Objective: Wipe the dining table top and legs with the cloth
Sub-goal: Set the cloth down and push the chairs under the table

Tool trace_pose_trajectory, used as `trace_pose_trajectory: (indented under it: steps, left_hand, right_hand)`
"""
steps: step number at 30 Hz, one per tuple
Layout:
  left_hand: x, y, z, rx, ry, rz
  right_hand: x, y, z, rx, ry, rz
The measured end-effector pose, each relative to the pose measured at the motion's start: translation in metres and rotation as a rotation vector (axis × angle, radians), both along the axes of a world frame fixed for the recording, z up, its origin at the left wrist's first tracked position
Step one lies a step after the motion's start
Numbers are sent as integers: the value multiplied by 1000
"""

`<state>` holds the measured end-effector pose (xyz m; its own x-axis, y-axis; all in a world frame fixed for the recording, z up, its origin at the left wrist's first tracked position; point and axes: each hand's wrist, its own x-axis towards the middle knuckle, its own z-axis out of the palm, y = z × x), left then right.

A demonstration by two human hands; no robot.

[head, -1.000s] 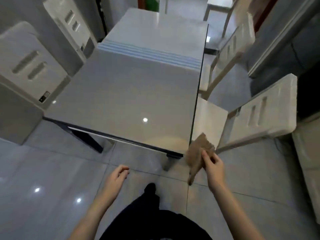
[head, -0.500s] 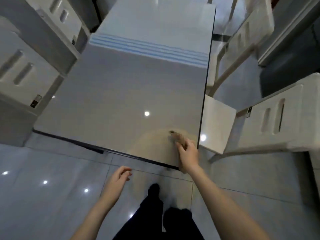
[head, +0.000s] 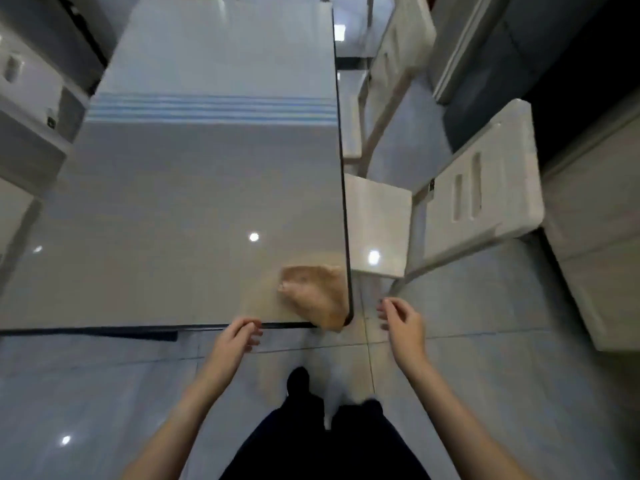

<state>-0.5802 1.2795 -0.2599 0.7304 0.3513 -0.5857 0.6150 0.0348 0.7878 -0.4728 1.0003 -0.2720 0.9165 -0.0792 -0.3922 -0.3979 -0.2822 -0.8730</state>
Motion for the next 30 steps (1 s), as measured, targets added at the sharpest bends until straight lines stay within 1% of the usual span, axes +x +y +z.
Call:
trace_pose_trajectory:
  steps: [3, 5, 11, 15, 18, 21, 26, 30]
  left_hand:
    - [22, -37, 6, -11, -18, -123]
    - [35, -72, 5, -7, -25, -195]
    - [51, -195, -12, -30, -10, -353]
    - [49, -265, -27, -35, 39, -468]
    - [60, -297, -29, -32, 53, -511]
    - [86, -314, -35, -21, 58, -498]
    - [150, -347, -50, 21, 103, -503]
    - [212, -396, -59, 57, 108, -578]
  right_hand:
    - [-37, -65, -5, 55, 70, -220]
    - [-67, -109, -8, 55, 101, -318]
    - [-155, -230, -21, 36, 183, -531]
    - [-179, -292, -35, 77, 249, -654]
    - [-165, -326, -36, 106, 245, -674]
    - [-129, -357, -32, 128, 203, -651]
    - [-49, -409, -31, 118, 141, -547]
    - [13, -458, -33, 58, 110, -480]
